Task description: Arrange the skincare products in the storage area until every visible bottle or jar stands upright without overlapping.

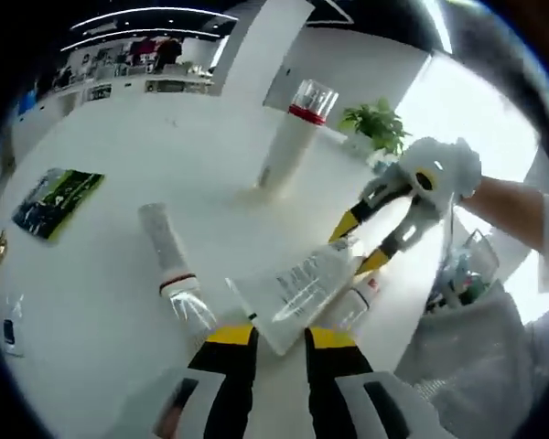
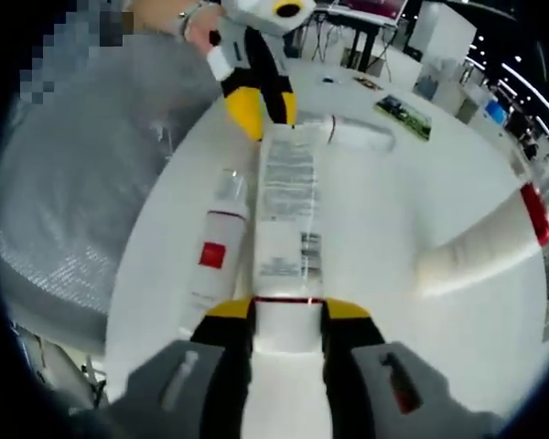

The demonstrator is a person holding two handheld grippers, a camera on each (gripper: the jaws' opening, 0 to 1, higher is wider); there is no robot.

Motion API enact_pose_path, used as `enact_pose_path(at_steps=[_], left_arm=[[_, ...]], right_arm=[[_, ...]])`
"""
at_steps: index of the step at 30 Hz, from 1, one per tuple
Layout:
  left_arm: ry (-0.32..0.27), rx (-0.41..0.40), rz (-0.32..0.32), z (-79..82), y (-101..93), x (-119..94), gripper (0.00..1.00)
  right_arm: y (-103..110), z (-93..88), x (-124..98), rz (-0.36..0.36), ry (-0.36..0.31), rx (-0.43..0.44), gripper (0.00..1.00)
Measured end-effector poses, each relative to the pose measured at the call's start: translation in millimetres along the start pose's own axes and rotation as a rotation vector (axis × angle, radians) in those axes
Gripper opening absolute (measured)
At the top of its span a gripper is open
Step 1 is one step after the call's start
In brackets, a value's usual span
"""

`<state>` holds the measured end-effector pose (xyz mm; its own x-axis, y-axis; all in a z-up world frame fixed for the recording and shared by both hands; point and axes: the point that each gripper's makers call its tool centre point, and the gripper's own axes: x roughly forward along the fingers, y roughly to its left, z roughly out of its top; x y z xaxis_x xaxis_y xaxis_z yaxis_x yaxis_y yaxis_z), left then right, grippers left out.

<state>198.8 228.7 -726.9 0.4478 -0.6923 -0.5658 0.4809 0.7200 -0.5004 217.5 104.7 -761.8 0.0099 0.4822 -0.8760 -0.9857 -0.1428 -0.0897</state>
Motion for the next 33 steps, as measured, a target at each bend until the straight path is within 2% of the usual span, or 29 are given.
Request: enact_pose_path(at_steps=[1, 6, 11, 14, 15, 19, 23, 28, 33], left_arm=[[-0.024, -0.052, -0.025, 5.2, -2.9, -2.3, 0.2], [-0.079, -0.148, -0.089, 16.6, -9.6, -7.0, 0.15], [-0.098, -0.233, -0.134, 22.2, -16.0, -8.8, 0.11], [-0.086, -0.316, -0.201, 25.3, -24.7, -12.9, 0.08], [-0.072, -0.33, -0.239, 25.8, -31.3, -14.9, 0.07], [-0.054, -0.251, -0.235, 26.5, -41.0, -17.1, 0.06], [-0.066, -0.272, -0.265, 32.6, -44.4, -22.9, 0.06], [-0.129, -0.24, -0.263, 46.8, -44.6, -33.8, 0.06], [-0.197, -0.181, -0.275, 59.4, -51.3, -42.8, 0.08]], right_arm=[[0.5, 0.5, -0.3, -0.011, 0.0, -0.008, 0.28], [0.6, 2.6, -0.3, -0.04, 0.025, -0.034, 0.28], [-0.5, 2.3, -1.0, -0.071, 0.042, -0.052, 0.28], [-2.9, 2.0, -1.9, -0.105, 0.063, -0.077, 0.28], [-9.0, 1.9, -3.6, -0.145, 0.083, -0.113, 0.28], [-16.8, 2.8, -3.4, -0.224, 0.138, -0.144, 0.29], [-21.5, 8.1, -2.2, -0.278, 0.149, -0.135, 0.29], [-27.4, 19.6, 1.0, -0.304, 0.123, -0.054, 0.29], [-32.4, 31.0, 4.2, -0.323, 0.088, -0.012, 0.29]])
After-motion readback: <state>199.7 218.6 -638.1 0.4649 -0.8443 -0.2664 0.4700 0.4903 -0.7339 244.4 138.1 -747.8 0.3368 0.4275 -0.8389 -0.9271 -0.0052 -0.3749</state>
